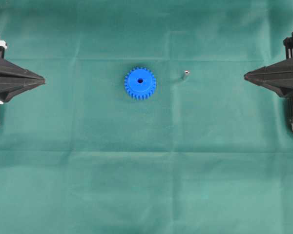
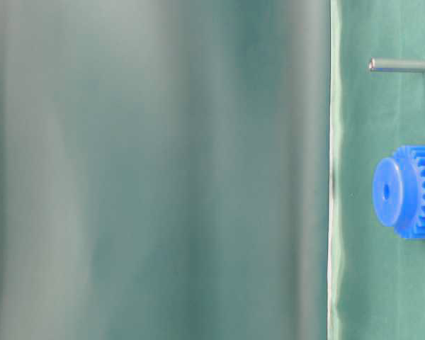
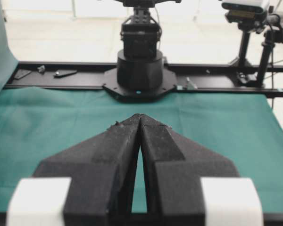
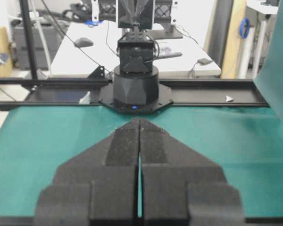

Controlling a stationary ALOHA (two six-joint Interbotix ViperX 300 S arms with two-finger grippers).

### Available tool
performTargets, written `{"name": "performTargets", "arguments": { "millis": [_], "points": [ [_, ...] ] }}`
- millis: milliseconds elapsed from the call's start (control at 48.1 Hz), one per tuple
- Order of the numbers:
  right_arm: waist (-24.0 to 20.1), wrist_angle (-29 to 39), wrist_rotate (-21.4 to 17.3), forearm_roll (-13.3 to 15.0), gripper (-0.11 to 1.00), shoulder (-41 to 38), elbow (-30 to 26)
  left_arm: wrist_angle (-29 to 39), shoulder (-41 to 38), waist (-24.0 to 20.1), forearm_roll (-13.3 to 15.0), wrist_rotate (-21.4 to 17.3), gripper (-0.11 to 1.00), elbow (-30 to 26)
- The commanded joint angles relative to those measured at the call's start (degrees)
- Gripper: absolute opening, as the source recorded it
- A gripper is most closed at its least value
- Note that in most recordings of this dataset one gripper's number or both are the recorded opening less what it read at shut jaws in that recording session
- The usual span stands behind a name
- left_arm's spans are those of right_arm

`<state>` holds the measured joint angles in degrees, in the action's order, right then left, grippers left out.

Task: Insert the shaft placed at a random location into the center hole of the medium gear at another random location.
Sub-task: 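Move the right gripper left toward the silver shaft, fingers open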

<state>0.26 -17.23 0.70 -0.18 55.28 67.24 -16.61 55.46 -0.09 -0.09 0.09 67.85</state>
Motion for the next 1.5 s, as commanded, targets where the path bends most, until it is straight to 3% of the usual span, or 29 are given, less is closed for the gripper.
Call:
{"name": "performTargets", "arguments": {
  "millis": [0, 208, 458, 541, 707, 791, 915, 1186, 1477],
  "points": [
    [0.53, 0.26, -0.09, 0.18, 0.01, -0.35, -0.88, 0.53, -0.97, 0.79, -0.62, 0.26, 0.0, -2.11],
    [2.29, 0.7, 0.18, 0.26, 0.01, -1.49, -1.05, 0.97, -0.97, 0.79, -0.62, 0.26, 0.0, -2.2],
    [4.83, -3.52, 0.18, 0.26, 0.05, -7.65, -0.7, 1.05, -0.97, 0.79, -0.7, 0.0, 0.0, -2.2],
    [5.89, -5.54, 0.18, 0.26, 0.21, -11.07, -0.53, 1.14, -0.88, 0.79, -0.7, -0.09, 0.0, -2.2],
    [8.44, -8.96, 0.53, 0.26, 0.7, -20.65, -0.62, 1.32, -0.62, 0.79, -0.7, -0.09, 0.0, -2.2],
    [9.32, -10.81, 1.14, 0.26, 0.88, -26.02, -0.79, 1.49, -0.53, 0.79, -0.7, -0.09, 0.0, -2.2],
    [10.72, -15.12, 1.41, -0.09, 0.82, -34.37, -1.32, 1.67, -0.44, 0.79, -0.7, -0.09, 0.0, -2.2],
    [12.48, -24.61, 1.49, -1.85, 0.84, -48.08, -1.67, 2.11, -0.53, 0.79, -0.7, 0.0, 0.0, -2.2],
    [12.57, -29.27, 1.49, -4.48, 0.83, -57.57, -2.72, 2.81, -0.62, 0.79, -0.7, -0.18, 0.0, -2.2]
  ]
}}
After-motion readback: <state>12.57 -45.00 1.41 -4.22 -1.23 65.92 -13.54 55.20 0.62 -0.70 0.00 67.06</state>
